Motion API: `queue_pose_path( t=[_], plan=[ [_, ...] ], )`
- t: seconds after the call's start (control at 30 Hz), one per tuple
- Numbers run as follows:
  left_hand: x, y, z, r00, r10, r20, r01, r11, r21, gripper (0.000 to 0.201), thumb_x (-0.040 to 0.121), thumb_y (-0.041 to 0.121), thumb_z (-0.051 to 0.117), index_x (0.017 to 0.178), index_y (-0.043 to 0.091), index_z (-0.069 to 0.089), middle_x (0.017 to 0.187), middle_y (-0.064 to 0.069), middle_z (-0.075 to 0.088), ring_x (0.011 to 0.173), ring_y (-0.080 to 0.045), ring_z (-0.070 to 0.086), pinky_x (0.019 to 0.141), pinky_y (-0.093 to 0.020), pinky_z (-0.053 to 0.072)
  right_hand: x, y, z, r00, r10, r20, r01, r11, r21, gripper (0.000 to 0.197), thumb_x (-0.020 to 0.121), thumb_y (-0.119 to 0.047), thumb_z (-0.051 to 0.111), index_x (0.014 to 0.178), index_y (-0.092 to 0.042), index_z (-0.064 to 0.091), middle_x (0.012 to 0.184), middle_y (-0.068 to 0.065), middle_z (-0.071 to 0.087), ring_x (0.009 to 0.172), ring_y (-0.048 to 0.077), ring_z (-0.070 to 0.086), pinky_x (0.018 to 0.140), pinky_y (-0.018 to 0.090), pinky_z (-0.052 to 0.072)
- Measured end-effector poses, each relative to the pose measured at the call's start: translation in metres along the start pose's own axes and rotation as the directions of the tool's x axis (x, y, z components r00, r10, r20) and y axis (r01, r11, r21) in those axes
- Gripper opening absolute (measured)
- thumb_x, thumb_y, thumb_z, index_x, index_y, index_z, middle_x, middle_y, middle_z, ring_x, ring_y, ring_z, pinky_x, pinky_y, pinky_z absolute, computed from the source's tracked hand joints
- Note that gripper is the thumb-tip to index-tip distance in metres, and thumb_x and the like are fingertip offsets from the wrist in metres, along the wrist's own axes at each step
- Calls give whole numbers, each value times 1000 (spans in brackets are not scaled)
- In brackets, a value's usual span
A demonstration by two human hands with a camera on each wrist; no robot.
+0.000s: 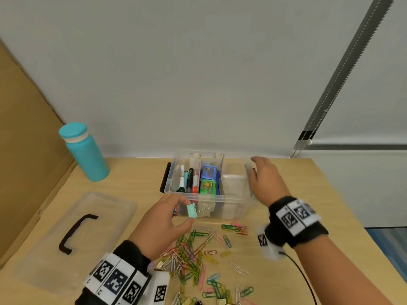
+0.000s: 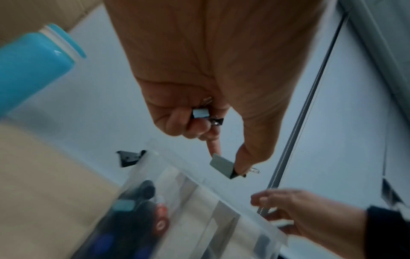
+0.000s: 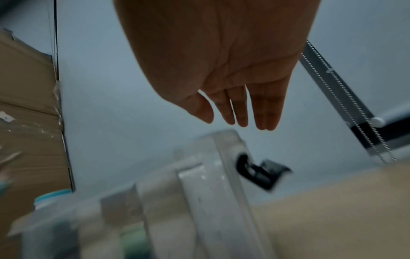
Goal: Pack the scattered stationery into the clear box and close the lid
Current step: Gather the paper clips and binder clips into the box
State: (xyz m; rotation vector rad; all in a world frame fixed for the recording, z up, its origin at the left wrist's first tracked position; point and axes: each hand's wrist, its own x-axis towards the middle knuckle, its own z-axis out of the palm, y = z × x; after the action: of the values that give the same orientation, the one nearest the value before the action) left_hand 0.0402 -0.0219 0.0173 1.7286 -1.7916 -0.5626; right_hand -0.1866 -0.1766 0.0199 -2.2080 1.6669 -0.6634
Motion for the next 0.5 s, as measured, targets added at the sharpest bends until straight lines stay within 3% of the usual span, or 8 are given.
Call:
queue_pose_path(
  t=[0.1, 0.17, 0.27, 0.4, 0.5],
  plan=[
    [25, 26, -4, 1000, 22, 4, -23, 995, 92, 25, 87, 33, 62, 109, 32, 51, 91, 21, 43, 78, 7, 46, 63, -6, 38, -24, 18, 25, 998, -6, 60, 3, 999, 49, 48, 101, -25, 31, 148, -14, 26, 149, 7, 37, 129, 23, 42, 108, 35, 36],
    [50, 42, -1, 999, 41, 0, -41, 984, 172, 30, 88, 34, 59, 116, 29, 49, 103, 17, 44, 83, 1, 49, 63, -7, 37, -30, 21, 37, 999, -12, 51, 8, 997, 82, 53, 100, -18, 31, 151, -14, 19, 151, 7, 35, 130, 25, 42, 109, 34, 35],
    [99, 59, 11, 998, 65, 12, -66, 964, 258, 35, 87, 31, 61, 118, 21, 50, 114, 6, 48, 92, -12, 55, 77, -19, 44, -30, 20, 44, 1000, -28, 4, 28, 997, 78, 56, 97, -13, 33, 151, -13, 18, 149, 10, 38, 124, 30, 46, 104, 37, 41],
    [162, 74, 33, 987, 38, 155, -108, 873, 475, 37, 86, 21, 61, 119, 8, 52, 116, -9, 50, 99, -27, 58, 85, -37, 50, -25, 14, 44, 996, -83, 32, 80, 993, 86, 58, 97, -12, 34, 152, -14, 17, 148, 11, 41, 121, 31, 49, 99, 36, 44],
    [189, 72, 45, 948, -73, 309, -129, 800, 586, 37, 88, 22, 61, 120, 4, 54, 120, -13, 53, 99, -29, 59, 83, -35, 49, -26, 10, 45, 996, -79, 32, 76, 992, 98, 58, 97, -12, 34, 152, -16, 16, 151, 8, 37, 125, 30, 46, 100, 36, 43]
  ],
)
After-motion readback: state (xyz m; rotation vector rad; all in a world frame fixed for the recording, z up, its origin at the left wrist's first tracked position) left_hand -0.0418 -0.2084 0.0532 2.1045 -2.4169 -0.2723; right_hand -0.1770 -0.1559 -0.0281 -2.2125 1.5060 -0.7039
